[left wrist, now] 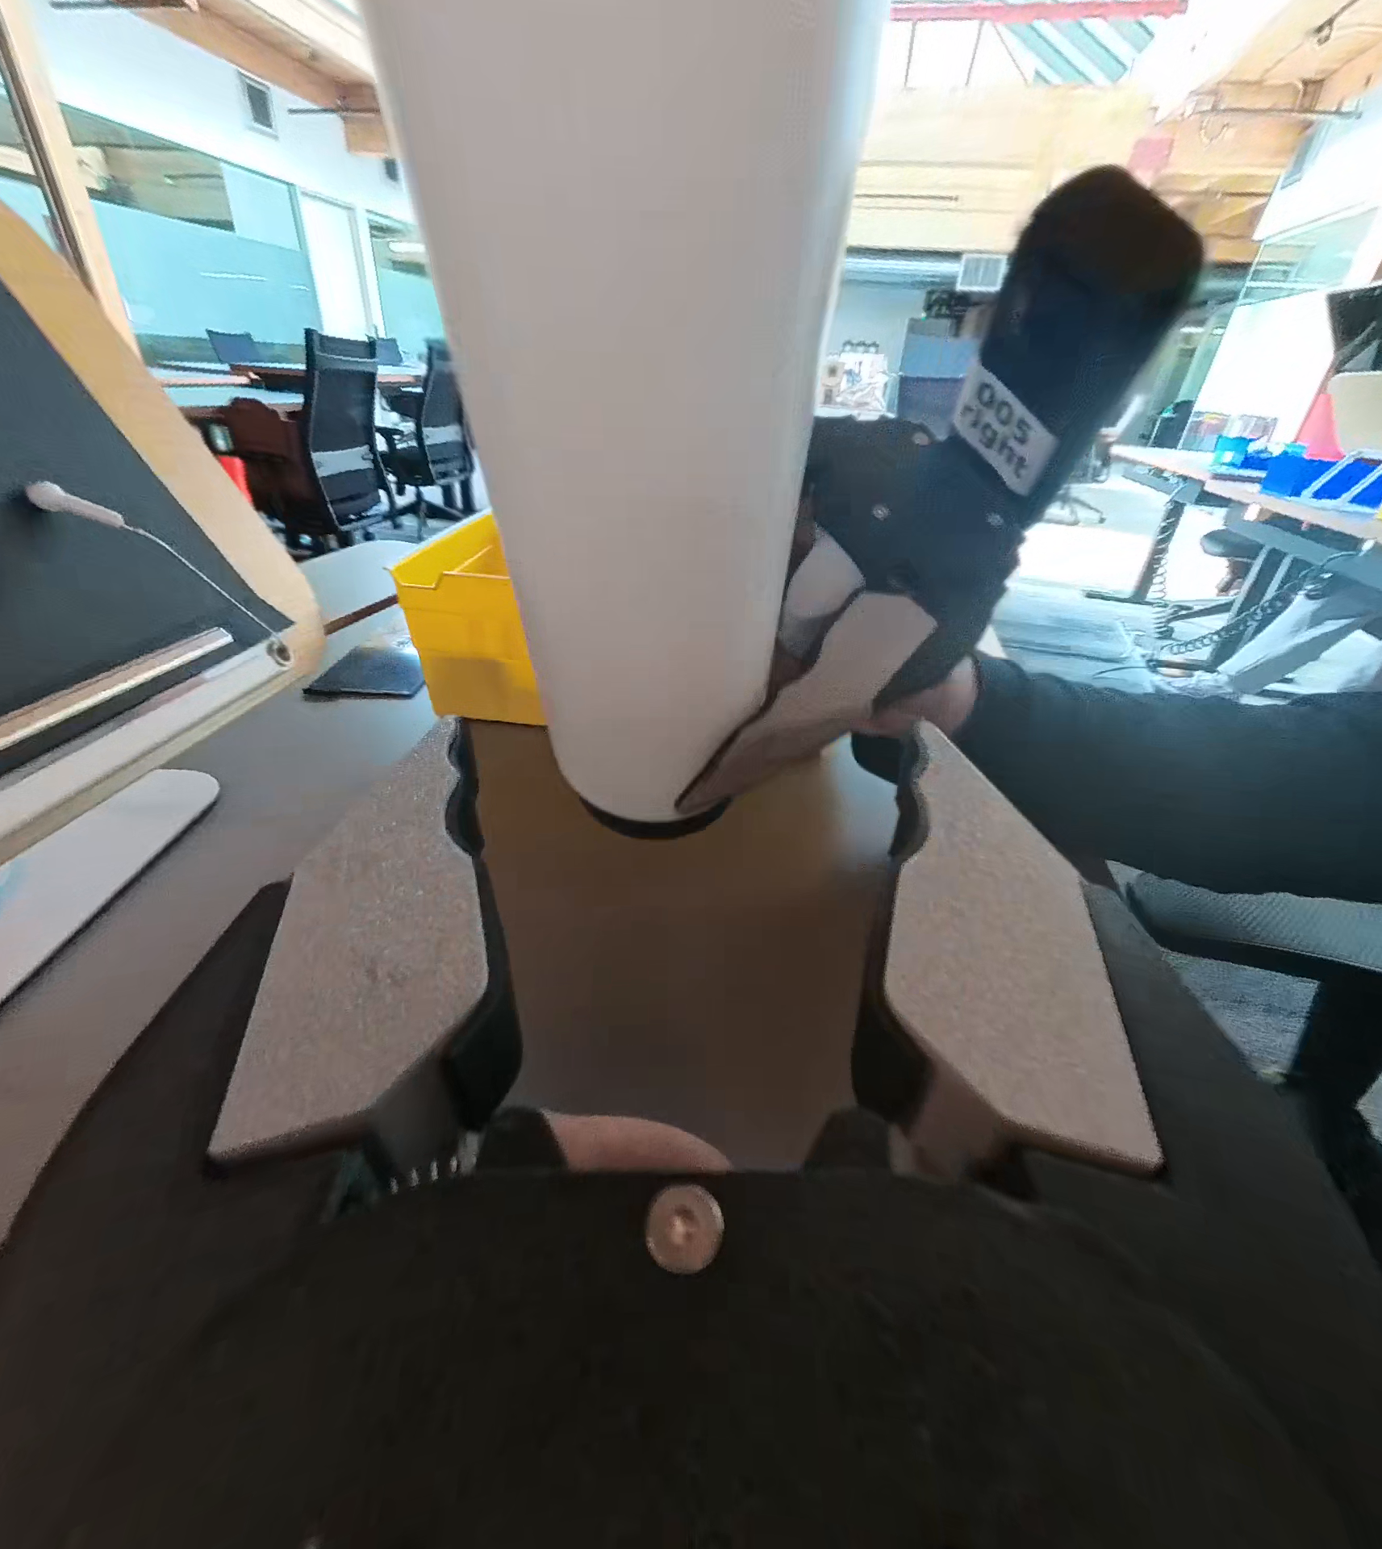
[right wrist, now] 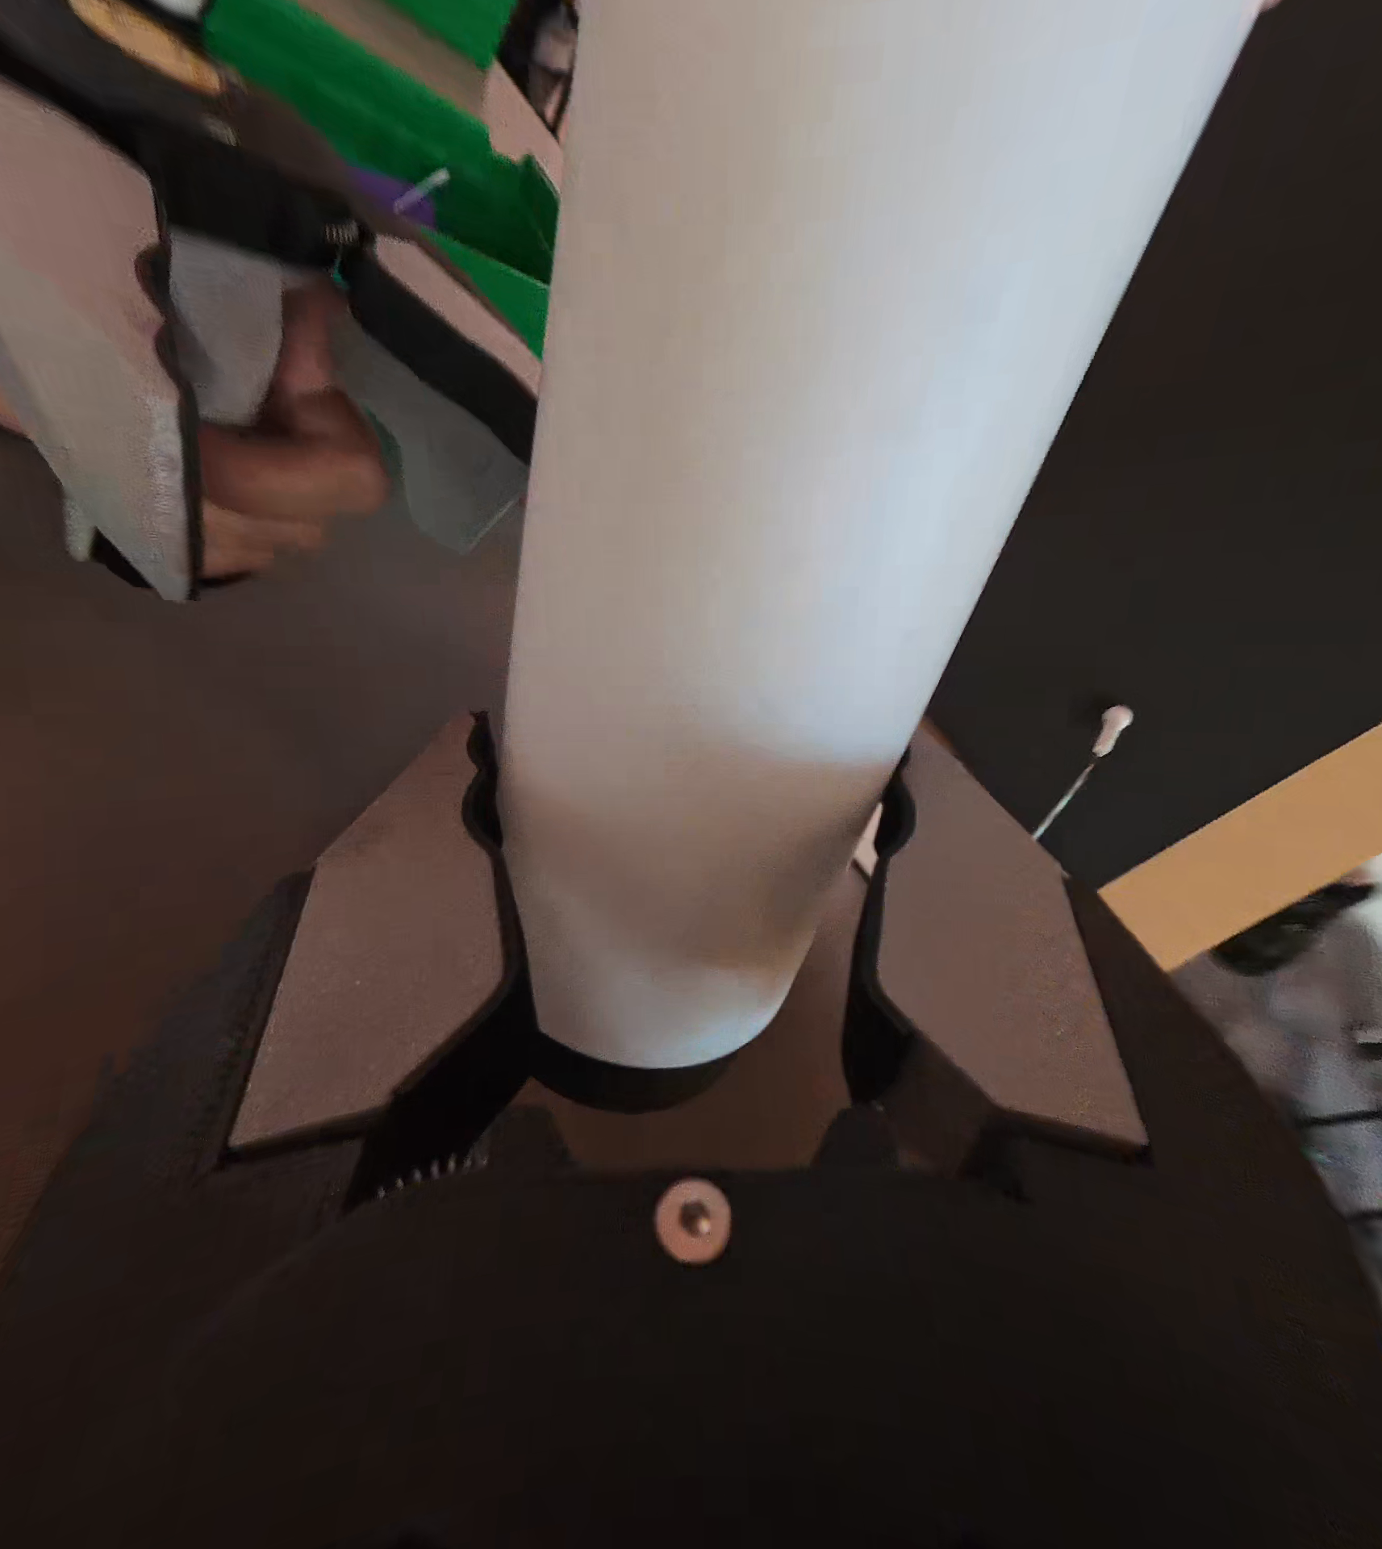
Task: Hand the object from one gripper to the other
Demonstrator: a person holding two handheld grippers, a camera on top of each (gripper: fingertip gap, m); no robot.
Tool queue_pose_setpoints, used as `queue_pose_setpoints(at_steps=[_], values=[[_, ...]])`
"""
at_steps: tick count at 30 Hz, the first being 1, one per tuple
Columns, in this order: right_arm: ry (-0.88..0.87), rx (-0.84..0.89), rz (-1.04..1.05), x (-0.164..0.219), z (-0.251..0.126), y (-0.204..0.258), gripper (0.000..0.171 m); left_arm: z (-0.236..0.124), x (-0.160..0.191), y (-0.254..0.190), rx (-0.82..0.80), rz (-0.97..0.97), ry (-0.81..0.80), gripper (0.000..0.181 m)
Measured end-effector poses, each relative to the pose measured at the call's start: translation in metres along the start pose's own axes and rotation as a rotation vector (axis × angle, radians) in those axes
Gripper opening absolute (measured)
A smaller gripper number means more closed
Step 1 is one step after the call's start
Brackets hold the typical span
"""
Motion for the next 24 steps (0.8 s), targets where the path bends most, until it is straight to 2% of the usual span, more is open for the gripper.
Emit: queue_pose_setpoints(at_steps=[3, 9, 16, 19, 22, 24], values=[[-0.001, 0.047, -0.123, -0.004, 0.007, 0.017, 0.091, 0.004, -0.001, -0.006, -0.014, 0.059, -0.039, 0.096], [-0.001, 0.008, -0.274, -0.007, 0.02, 0.051, 0.092, 0.003, -0.006, -0.009, -0.078, 0.153, -0.095, 0.095], [-0.029, 0.013, -0.248, -0.005, 0.02, 0.049, 0.081, 0.005, -0.001, -0.016, -0.183, 0.559, 0.033, 0.093], [-0.075, 0.012, -0.233, -0.005, 0.015, 0.043, 0.072, -0.001, -0.001, -0.01, -0.306, 0.732, 0.088, 0.093], [-0.126, 0.09, -0.199, 0.002, 0.009, 0.027, 0.072, -0.014, -0.009, 0.003, -0.489, 0.873, 0.098, 0.093], [-0.175, 0.087, -0.117, 0.006, 0.004, 0.018, 0.06, -0.022, -0.011, 0.014, -0.63, 0.988, 0.147, 0.093]])
Point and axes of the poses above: each gripper's, where its closed fingertips meet, z out along the fingers, x out of its underside, y = z × x across the jaws, the point moved 6 cm from there along -z, back along the fingers, and after that the axes turned 4 degrees about x, right-handed, at the moved point
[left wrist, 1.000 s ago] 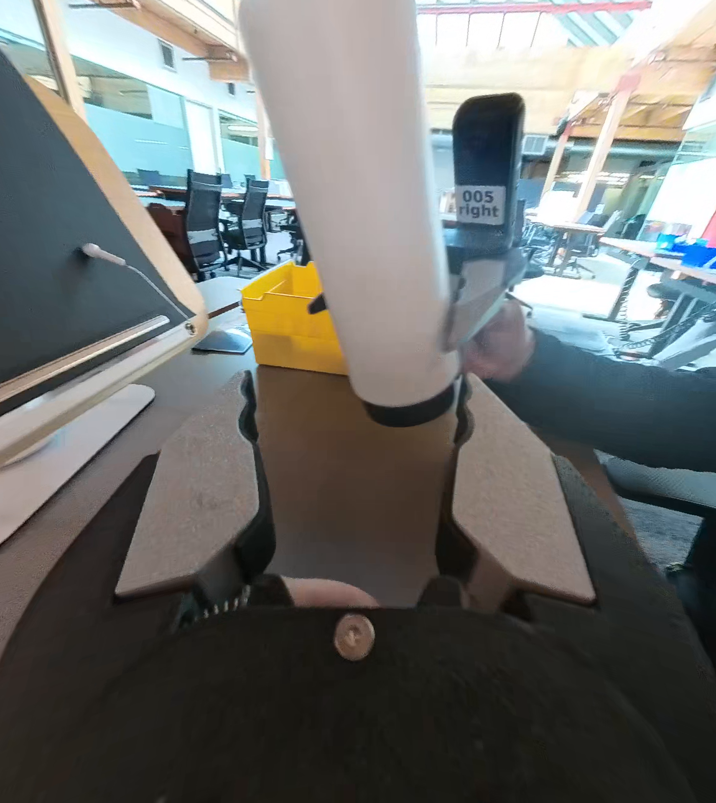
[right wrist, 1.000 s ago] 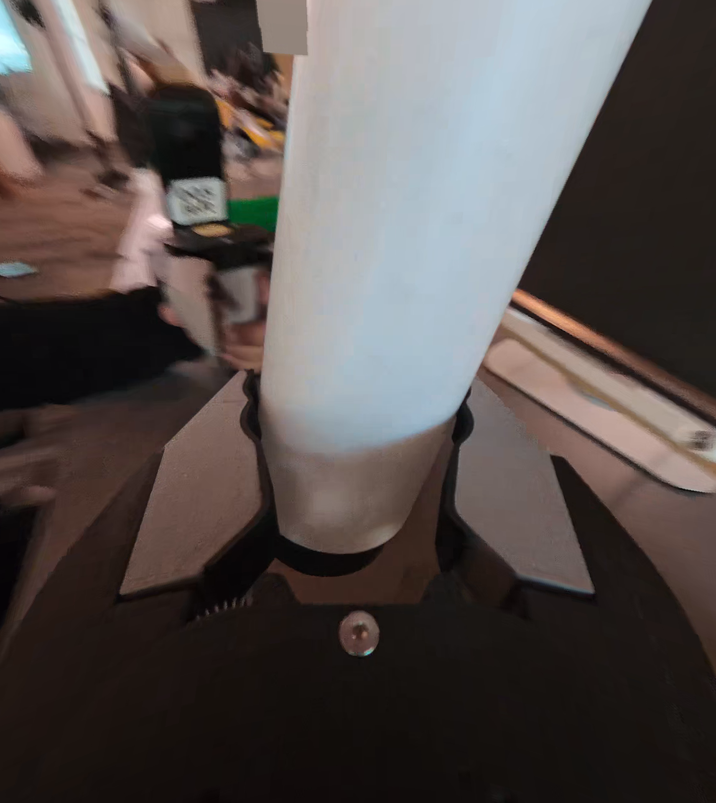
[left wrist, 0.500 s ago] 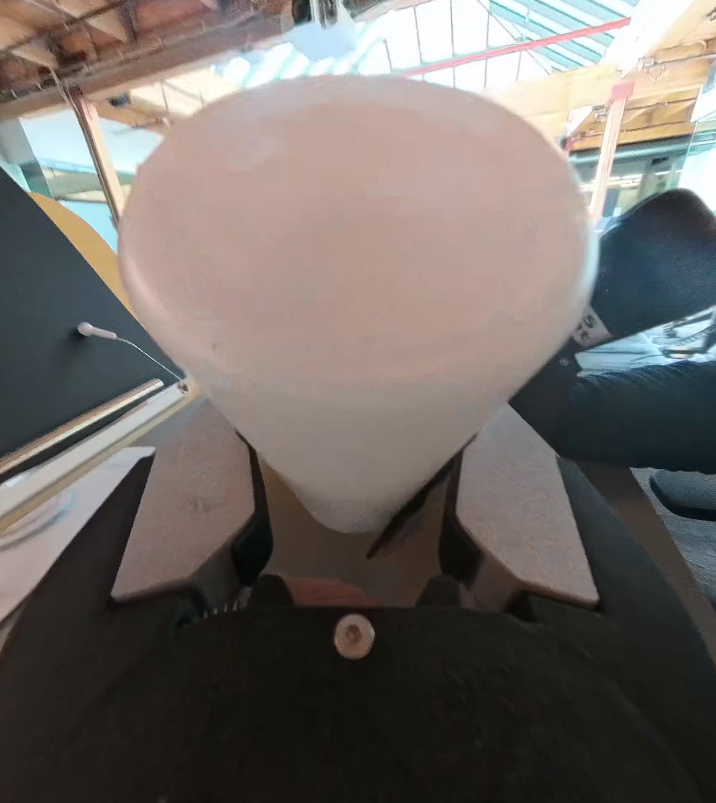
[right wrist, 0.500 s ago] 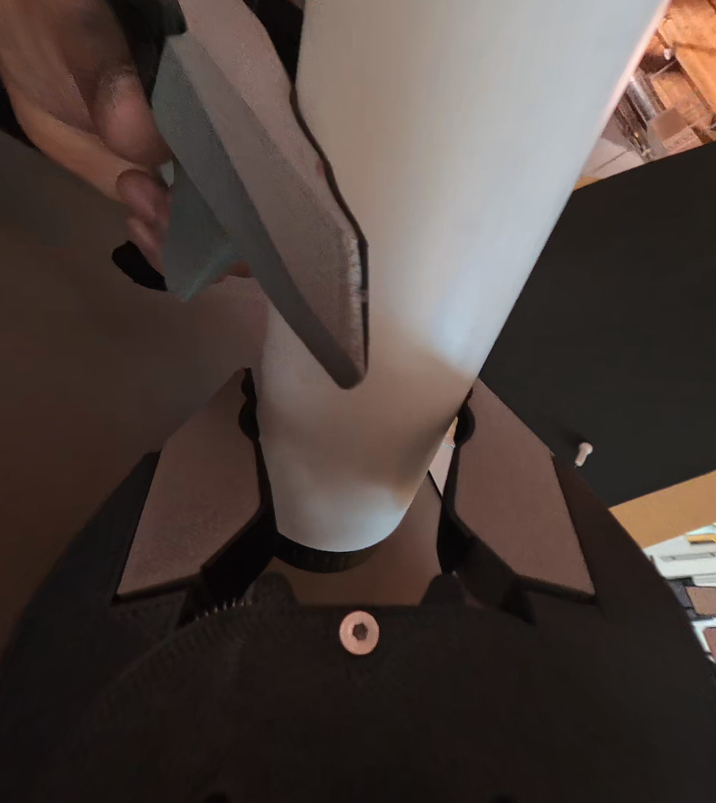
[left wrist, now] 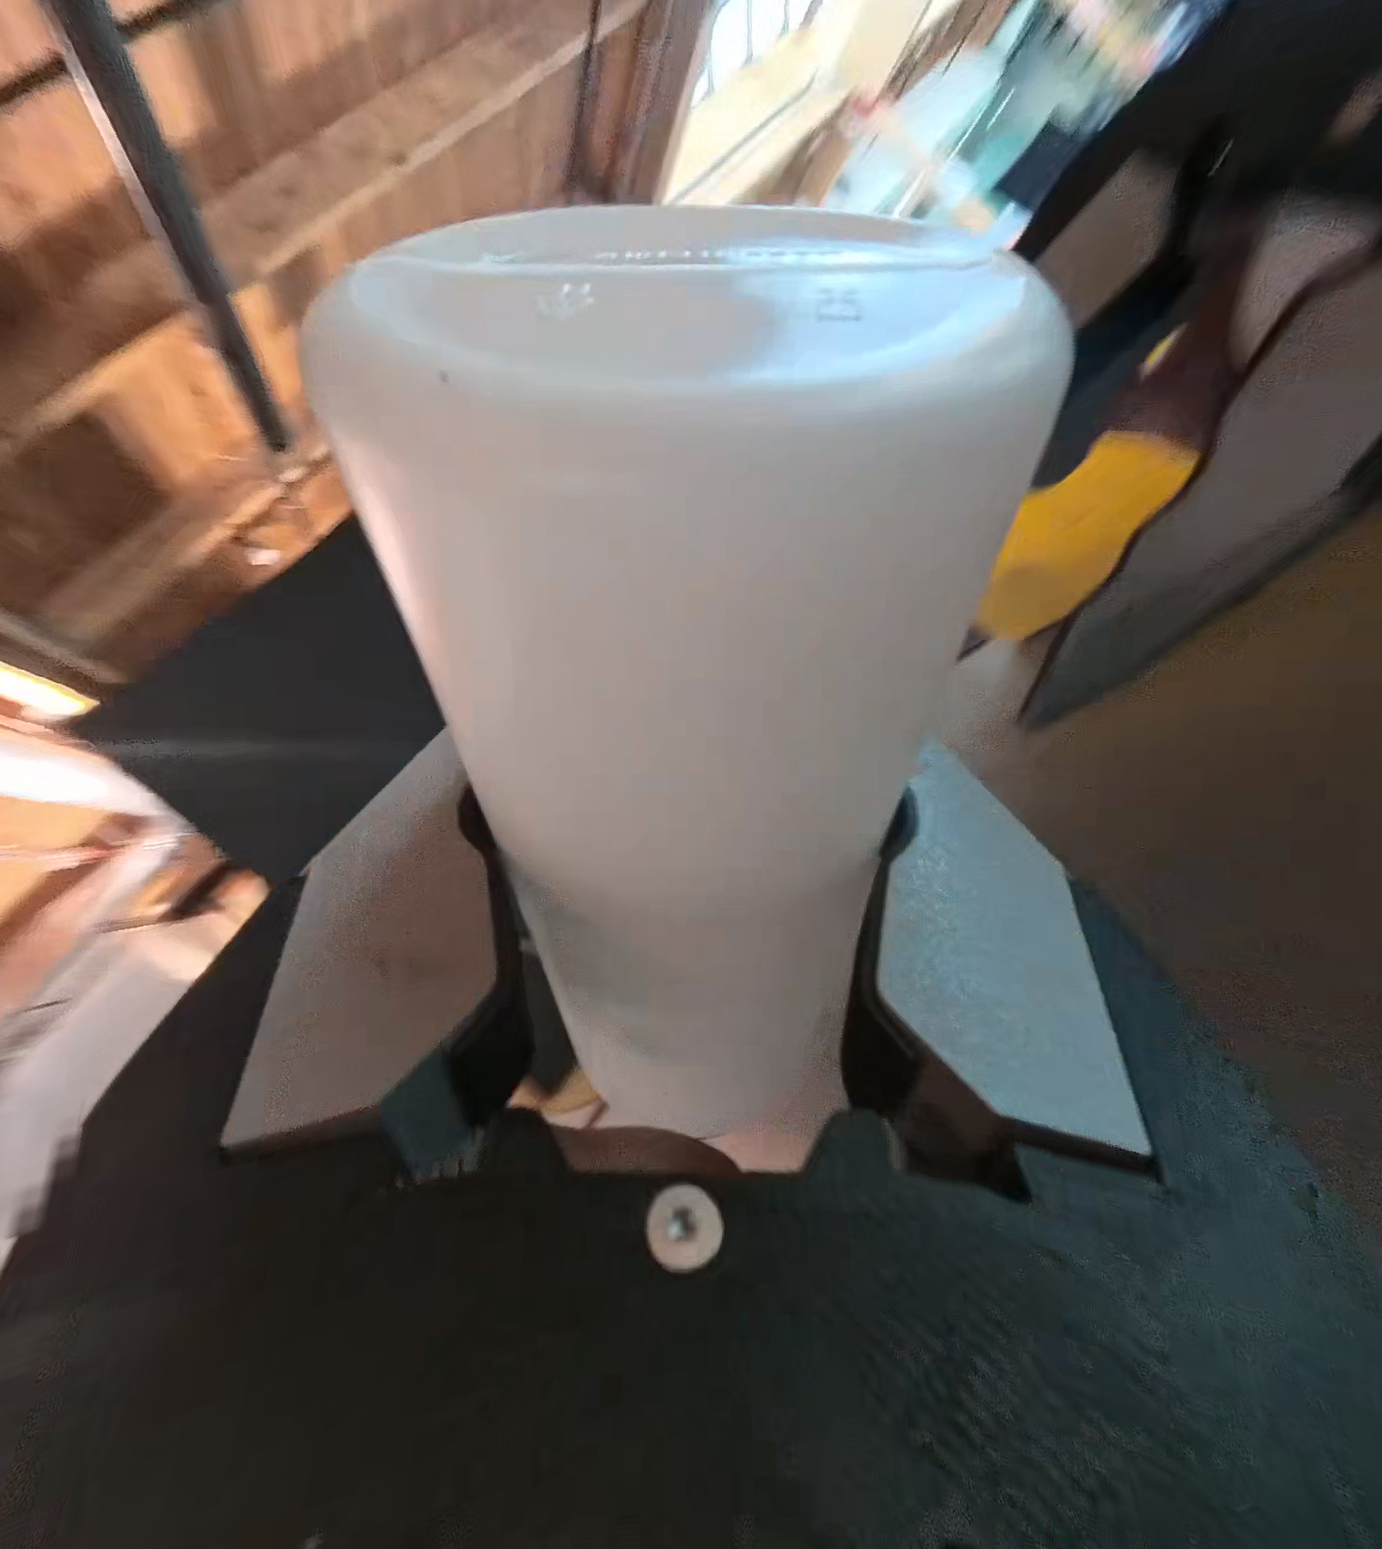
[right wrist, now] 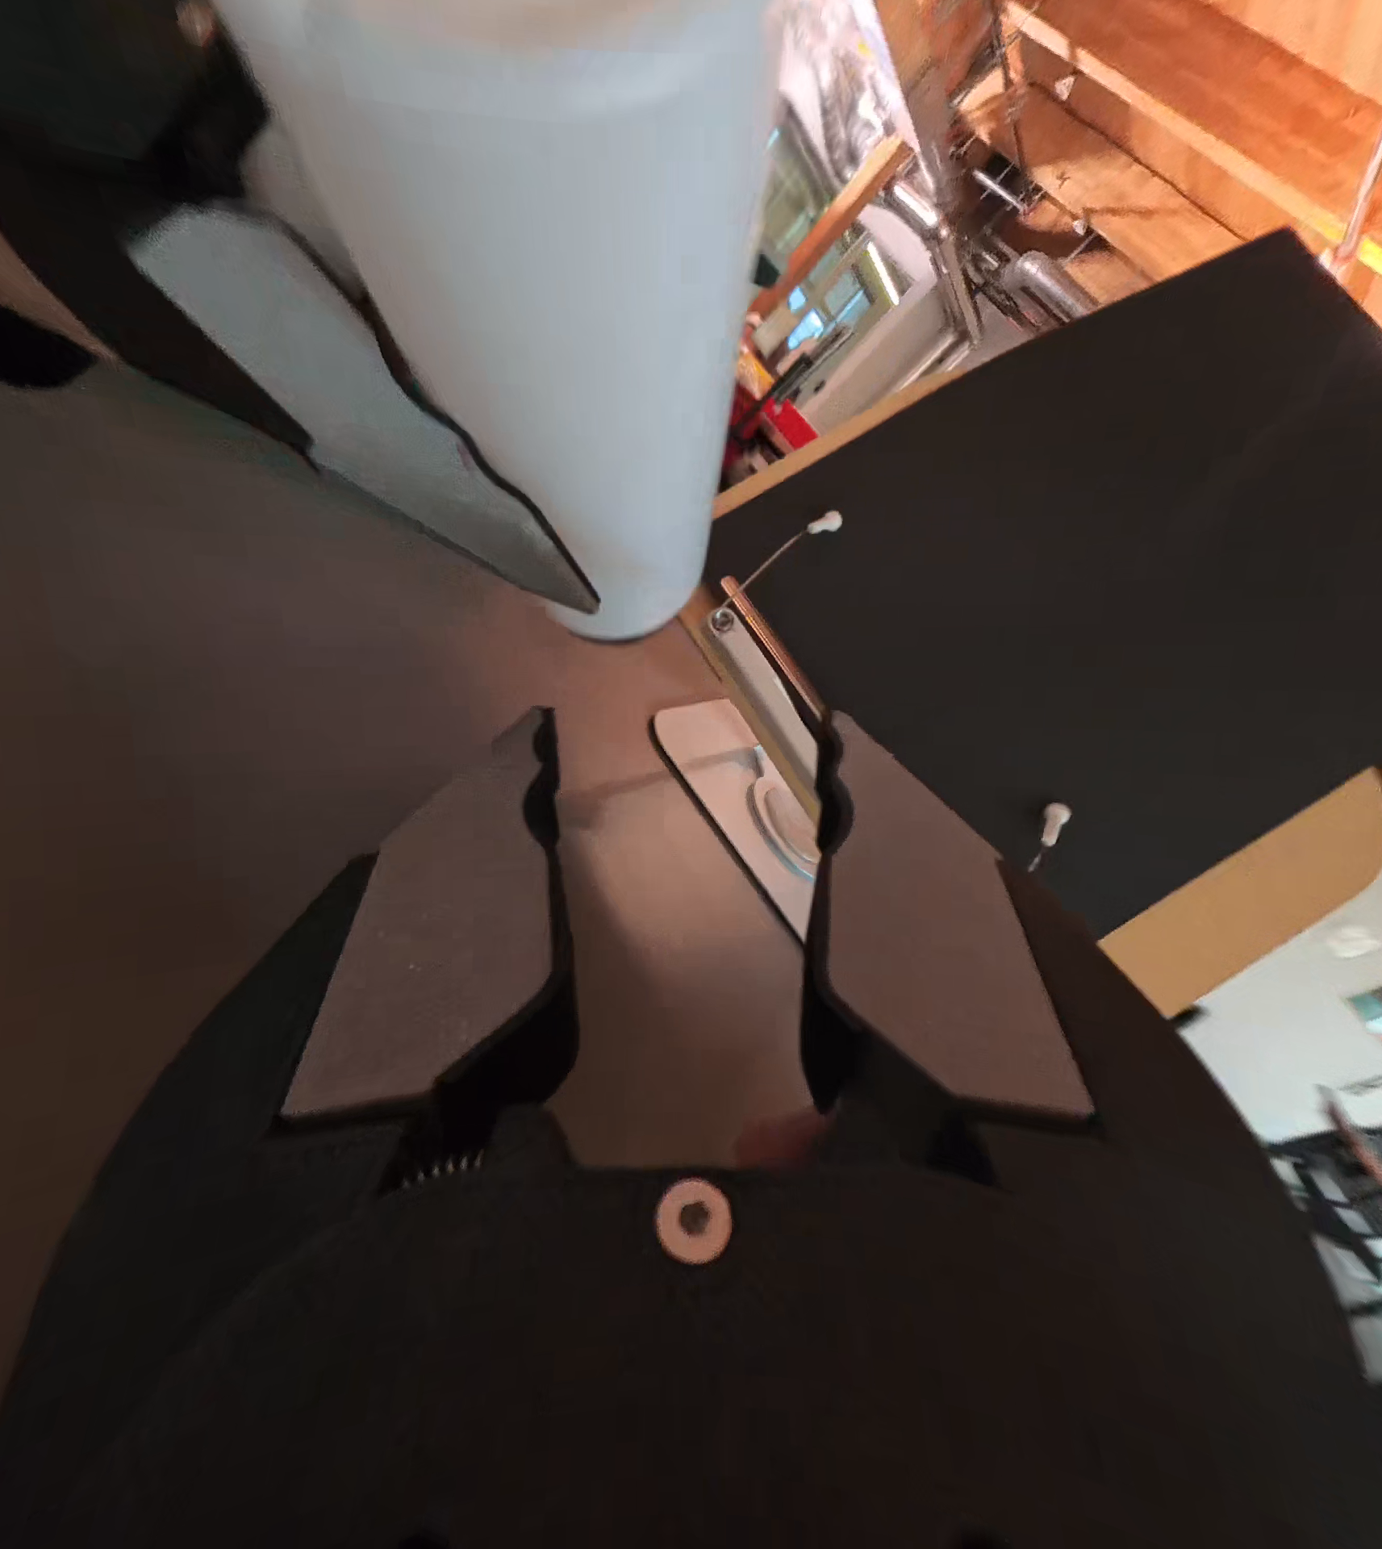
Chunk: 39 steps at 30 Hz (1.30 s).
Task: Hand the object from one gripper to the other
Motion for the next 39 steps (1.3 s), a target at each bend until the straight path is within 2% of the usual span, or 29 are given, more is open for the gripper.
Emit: queue_pose_setpoints(at_steps=[3, 5, 6, 12, 14, 19, 24, 26, 28, 31, 37, 39], values=[[-0.004, -0.116, 0.246, 0.003, -0.002, -0.007, 0.056, 0.0, 0.014, 0.006, -0.109, 0.219, 0.098, 0.093], [0.011, -0.213, 0.449, 0.002, 0.001, -0.011, 0.082, 0.002, 0.023, 0.005, -0.108, 0.282, 0.146, 0.093], [0.005, -0.247, 0.53, 0.002, 0.002, -0.014, 0.09, 0.003, 0.026, 0.004, -0.101, 0.3, 0.158, 0.093], [-0.099, -0.38, 0.939, 0.002, -0.005, -0.034, 0.113, 0.006, 0.038, -0.006, -0.056, 0.46, 0.176, 0.093], [-0.063, -0.448, 0.998, 0.003, -0.005, -0.031, 0.113, 0.009, 0.04, -0.014, -0.03, 0.562, 0.188, 0.093], [0.046, -0.558, 1.057, 0.006, 0.0, -0.014, 0.134, 0.013, 0.033, -0.03, -0.006, 0.774, 0.169, 0.093], [0.143, -0.878, 1.255, 0.007, 0.005, 0.01, 0.145, 0.012, 0.014, -0.057, 0.059, 0.889, 0.073, 0.092], [0.203, -1.078, 1.29, 0.004, 0.002, 0.028, 0.132, 0.013, 0.003, -0.068, 0.067, 0.928, 0.039, 0.092], [0.281, -1.191, 1.295, 0.004, 0.002, 0.045, 0.132, 0.015, -0.004, -0.076, 0.066, 0.973, 0.023, 0.092], [0.341, -1.25, 1.274, 0.008, 0.004, 0.06, 0.101, 0.016, -0.003, -0.082, 0.076, 1.003, 0.031, 0.092], [0.28, -1.216, 1.423, 0.014, 0.011, 0.047, 0.095, 0.021, 0.008, -0.074, 0.039, 0.888, 0.087, 0.093], [0.259, -1.189, 1.437, 0.016, 0.01, 0.038, 0.092, 0.021, 0.01, -0.066, 0.016, 0.841, 0.111, 0.088]])
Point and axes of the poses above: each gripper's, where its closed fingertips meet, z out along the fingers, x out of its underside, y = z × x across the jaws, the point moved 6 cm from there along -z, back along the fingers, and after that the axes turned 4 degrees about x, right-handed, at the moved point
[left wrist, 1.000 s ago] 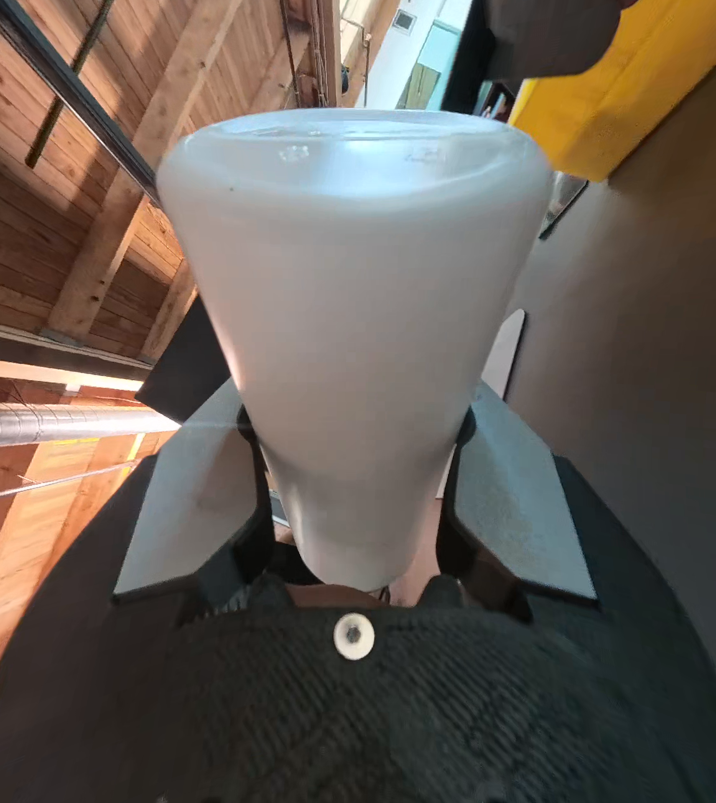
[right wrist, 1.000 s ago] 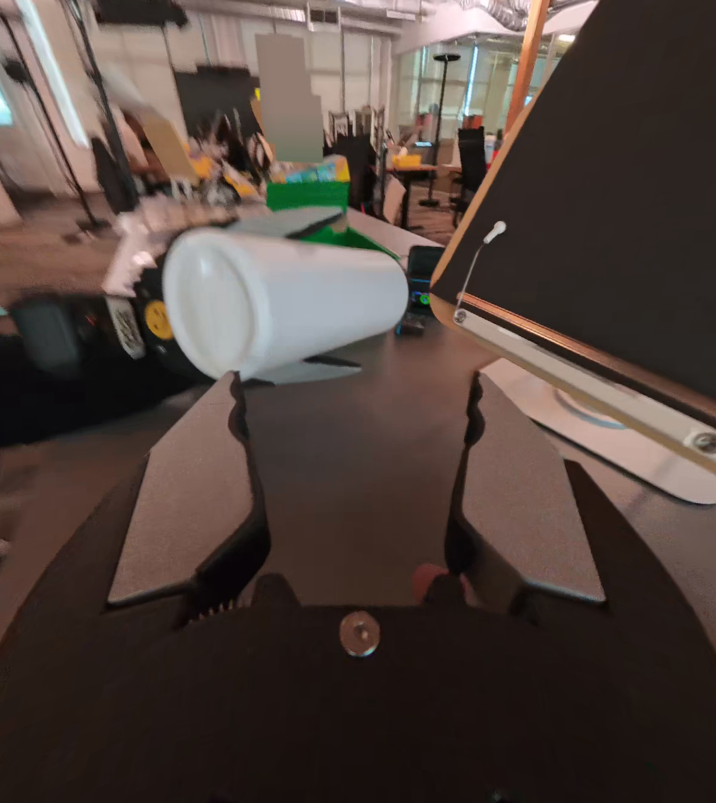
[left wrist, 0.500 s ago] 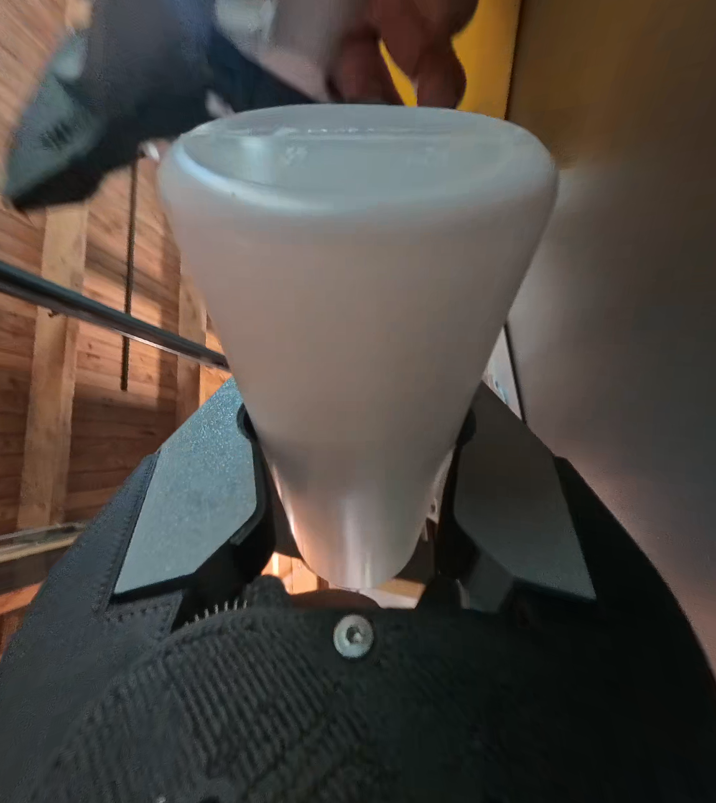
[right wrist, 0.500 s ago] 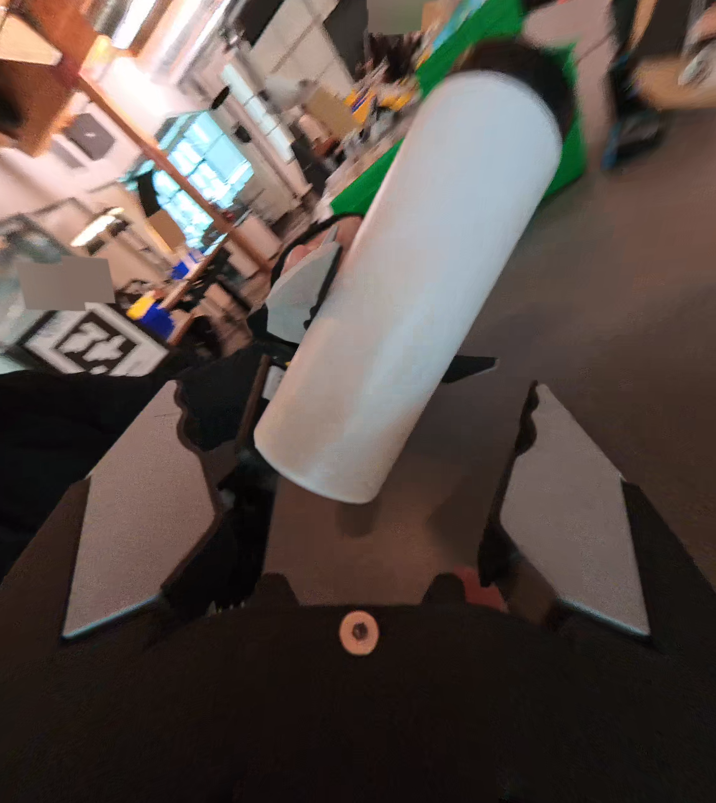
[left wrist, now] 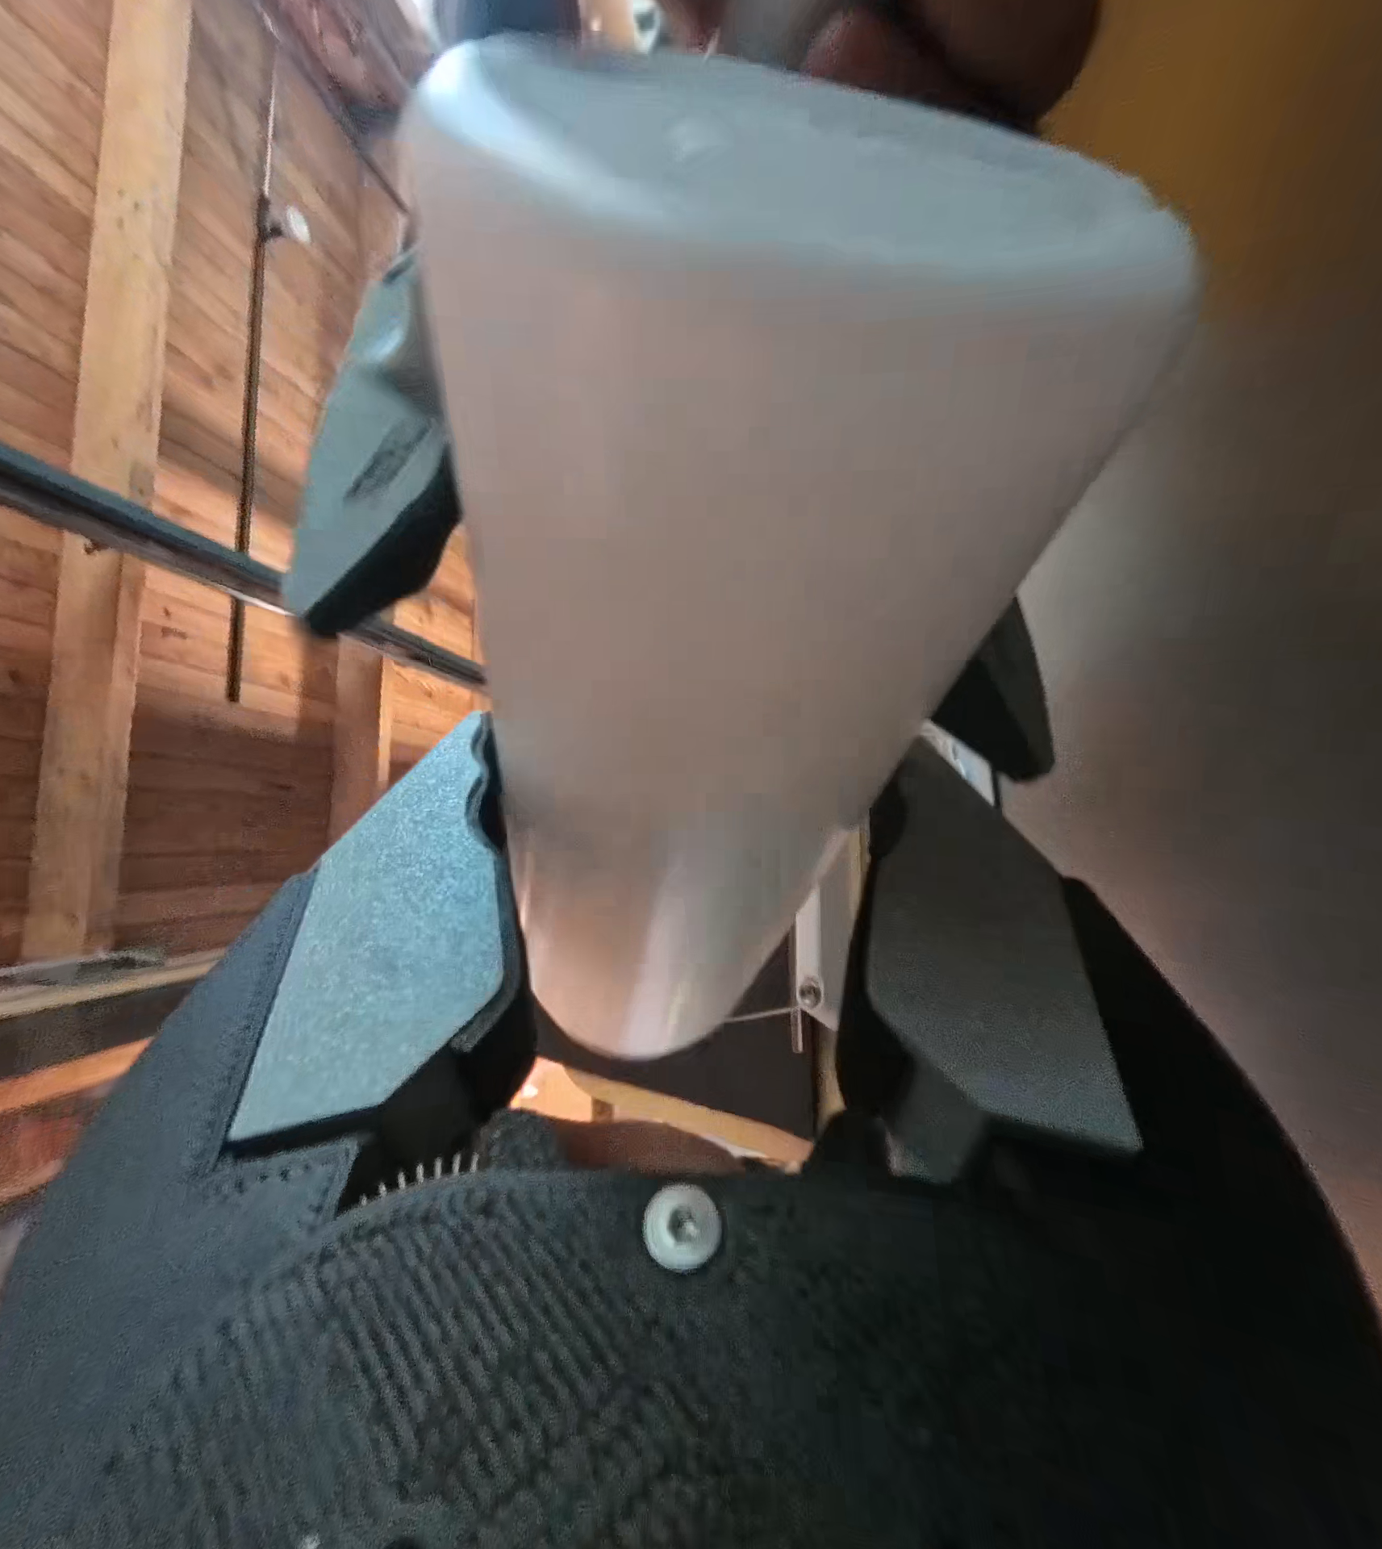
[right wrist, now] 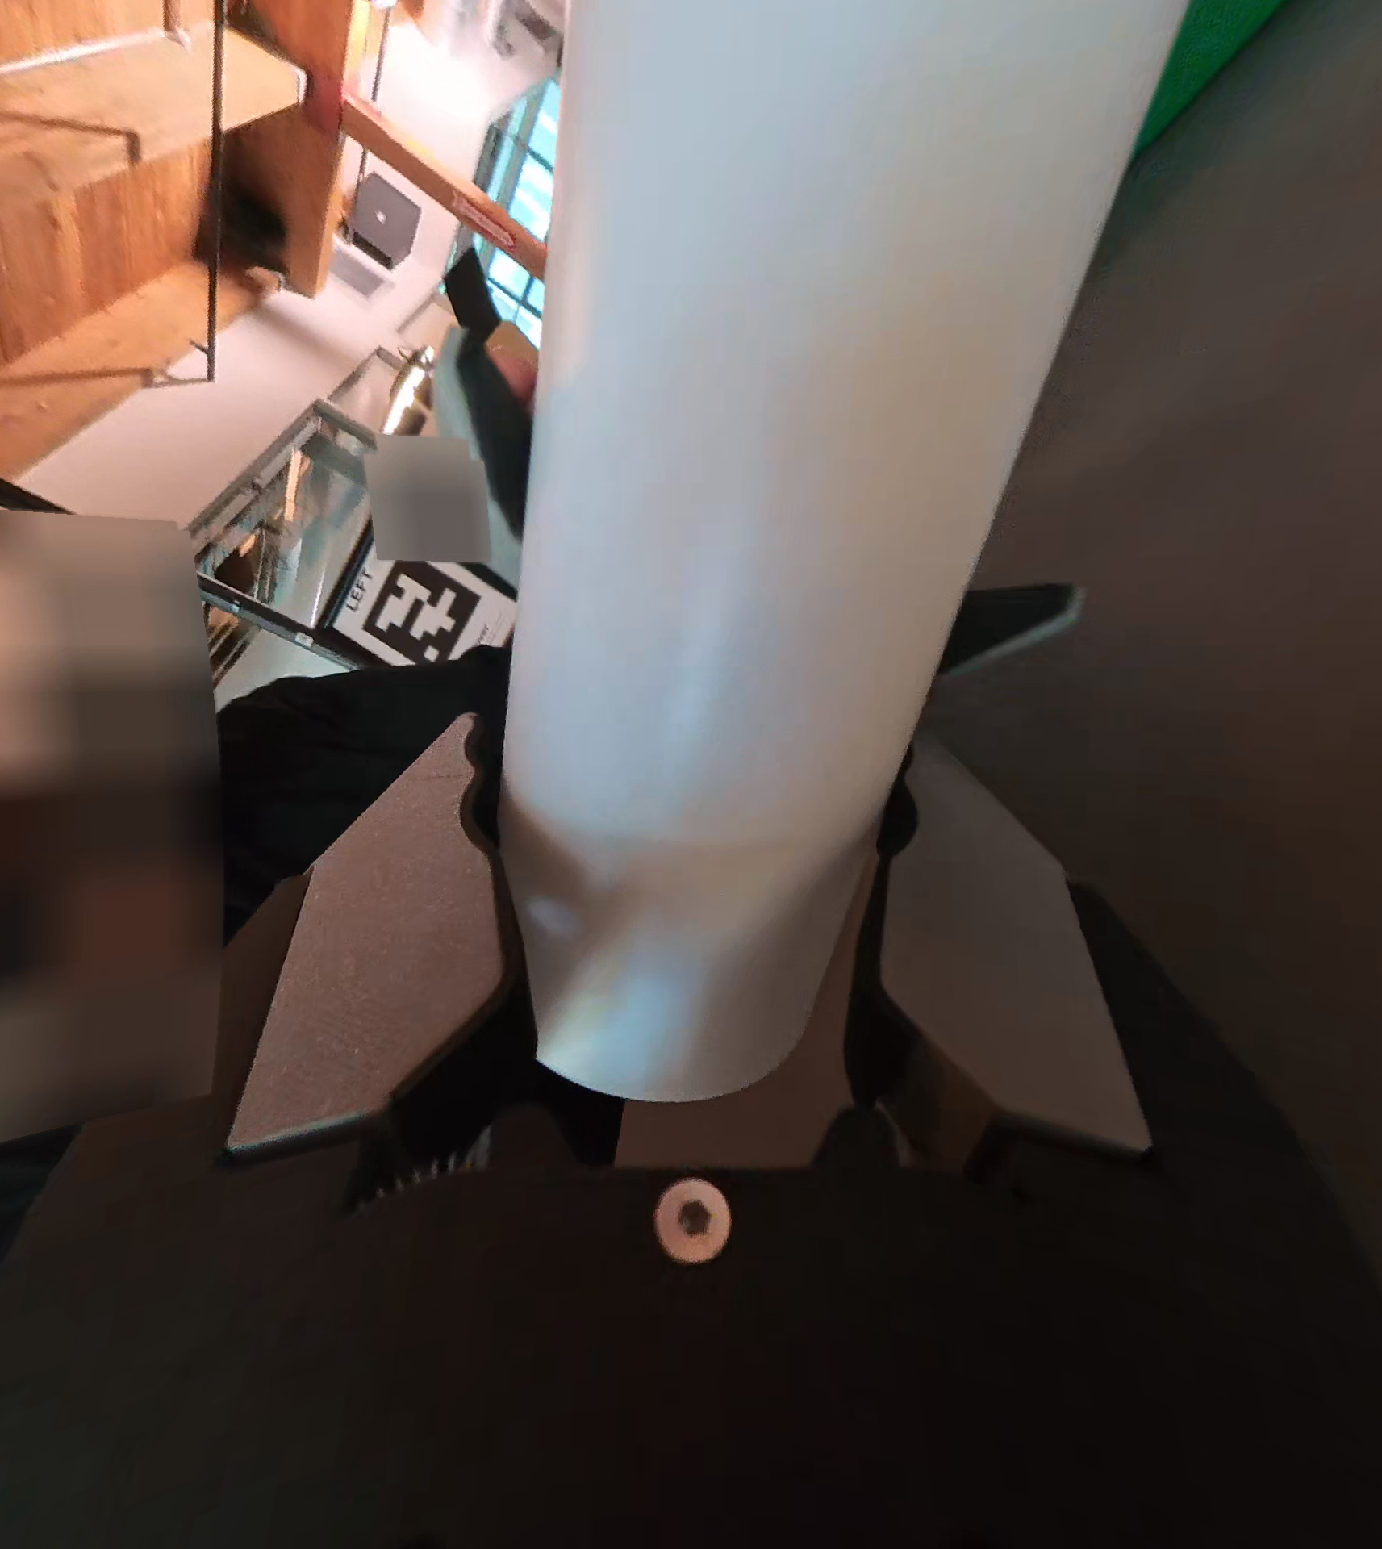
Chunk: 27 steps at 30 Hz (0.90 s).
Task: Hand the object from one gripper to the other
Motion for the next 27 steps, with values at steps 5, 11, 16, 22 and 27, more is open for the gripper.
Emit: queue_pose_setpoints(at_steps=[5, 11, 16, 22, 27], values=[[-0.085, 0.066, -0.079, -0.011, -0.017, 0.005, 0.092, -0.005, 0.022, 0.013, -0.048, -0.192, 0.042, 0.069], [-0.222, 0.384, -0.422, -0.03, -0.04, 0.018, 0.09, -0.012, 0.045, 0.03, 0.137, -1.067, -0.089, 0.077], [-0.211, 0.657, -0.754, -0.032, -0.048, 0.036, 0.089, -0.011, 0.052, 0.043, 0.35, -1.795, -0.356, 0.087], [-0.008, 0.783, -0.954, -0.016, -0.016, 0.027, 0.089, -0.02, 0.042, 0.054, 0.604, -2.127, -0.729, 0.097], [0.067, 0.799, -0.999, -0.007, 0.006, 0.018, 0.086, -0.019, 0.033, 0.051, 0.489, -1.934, -0.682, 0.095]])
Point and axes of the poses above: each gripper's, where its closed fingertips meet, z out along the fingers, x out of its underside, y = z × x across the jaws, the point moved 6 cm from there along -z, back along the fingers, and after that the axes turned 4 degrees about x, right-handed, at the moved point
